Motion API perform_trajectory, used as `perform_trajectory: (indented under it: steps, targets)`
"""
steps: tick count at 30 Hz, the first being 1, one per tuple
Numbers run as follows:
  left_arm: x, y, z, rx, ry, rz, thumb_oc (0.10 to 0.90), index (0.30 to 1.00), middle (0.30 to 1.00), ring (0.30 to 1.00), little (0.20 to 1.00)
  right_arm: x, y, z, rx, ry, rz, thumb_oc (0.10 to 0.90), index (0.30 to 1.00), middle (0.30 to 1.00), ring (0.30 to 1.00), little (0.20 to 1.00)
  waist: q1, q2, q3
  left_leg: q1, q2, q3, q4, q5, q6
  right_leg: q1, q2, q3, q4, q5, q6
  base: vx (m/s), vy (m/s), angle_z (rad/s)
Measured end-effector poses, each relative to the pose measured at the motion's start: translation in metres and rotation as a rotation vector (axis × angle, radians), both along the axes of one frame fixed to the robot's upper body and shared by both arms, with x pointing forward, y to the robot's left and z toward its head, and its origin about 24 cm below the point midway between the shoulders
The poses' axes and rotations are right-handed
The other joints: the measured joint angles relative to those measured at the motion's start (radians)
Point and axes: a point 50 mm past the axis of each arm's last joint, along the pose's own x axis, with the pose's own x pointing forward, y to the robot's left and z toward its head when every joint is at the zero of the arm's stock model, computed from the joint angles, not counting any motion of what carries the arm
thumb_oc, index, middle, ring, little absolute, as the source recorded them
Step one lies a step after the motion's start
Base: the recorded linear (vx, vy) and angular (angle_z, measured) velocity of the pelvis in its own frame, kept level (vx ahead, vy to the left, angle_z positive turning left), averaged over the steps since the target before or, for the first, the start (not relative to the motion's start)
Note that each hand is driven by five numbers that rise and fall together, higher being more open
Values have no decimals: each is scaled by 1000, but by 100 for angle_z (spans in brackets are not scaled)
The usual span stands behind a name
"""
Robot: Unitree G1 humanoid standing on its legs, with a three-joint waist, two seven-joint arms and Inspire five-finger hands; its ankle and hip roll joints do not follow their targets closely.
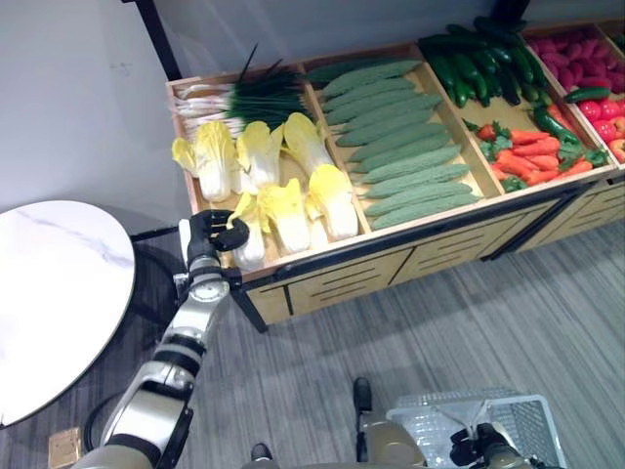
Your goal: Get the vegetables into the basket
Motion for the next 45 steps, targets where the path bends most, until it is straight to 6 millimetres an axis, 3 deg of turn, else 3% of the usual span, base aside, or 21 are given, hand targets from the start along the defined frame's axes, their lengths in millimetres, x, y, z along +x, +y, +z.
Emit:
perform_trajectory:
  steps: [4, 13, 19, 28, 36, 40, 45]
  targets:
    - [-7, -4, 1, -16, -20, -27, 400, 300, 300, 300, 300, -4, 1, -2, 13, 1, -44, 400, 300, 300, 300, 300, 18, -6, 3, 2, -2, -23, 0, 0, -1, 12, -8, -15, -2, -8, -3, 11, 18, 14]
    - [-18, 6, 26, -20, -145, -18, 400, 300, 300, 300, 300, -21, 4, -7, 59, 44, -116, 400, 300, 300, 300, 300, 54, -19, -4, 9, -3, -44, 0, 0, -1, 32, -13, -36, 3, -1, -9, -1, 24, 6]
    - [-21, 11, 36, 15, -185, -43, 400, 300, 300, 300, 300, -27, 12, -10, 89, 68, -120, 400, 300, 300, 300, 300, 59, -47, -43, 14, -10, -56, 0, 0, 0, 47, -29, -52, -2, -15, 3, -2, 29, 8]
    - [-27, 2, 63, 35, -300, -113, 400, 300, 300, 300, 300, -44, 12, -13, 103, 118, -135, 400, 300, 300, 300, 300, 76, -51, -91, 11, -22, -74, 0, -1, 4, 52, -37, -57, -2, -7, 3, 10, 17, 3]
    - [-29, 1, 59, 36, -286, -140, 400, 300, 300, 300, 300, -45, 12, -13, 108, 122, -135, 400, 300, 300, 300, 300, 75, -55, -99, 18, -22, -74, 0, -1, 4, 60, -38, -54, -2, -13, 10, 0, 0, 0]
    - [-31, 3, 55, 43, -269, -152, 400, 300, 300, 300, 300, -51, 13, -14, 111, 141, -143, 400, 300, 300, 300, 300, 75, -67, -113, 18, -24, -73, -1, -2, 5, 60, -38, -51, -1, -12, 11, 21, 45, 0]
    - [-33, 2, 64, 66, -299, -178, 400, 300, 300, 300, 300, -52, 12, -13, 119, 135, -162, 400, 300, 300, 300, 300, 67, -95, -131, 25, -45, -41, -1, -10, 16, 44, -49, -20, 3, -1, 18, 32, 79, -17]
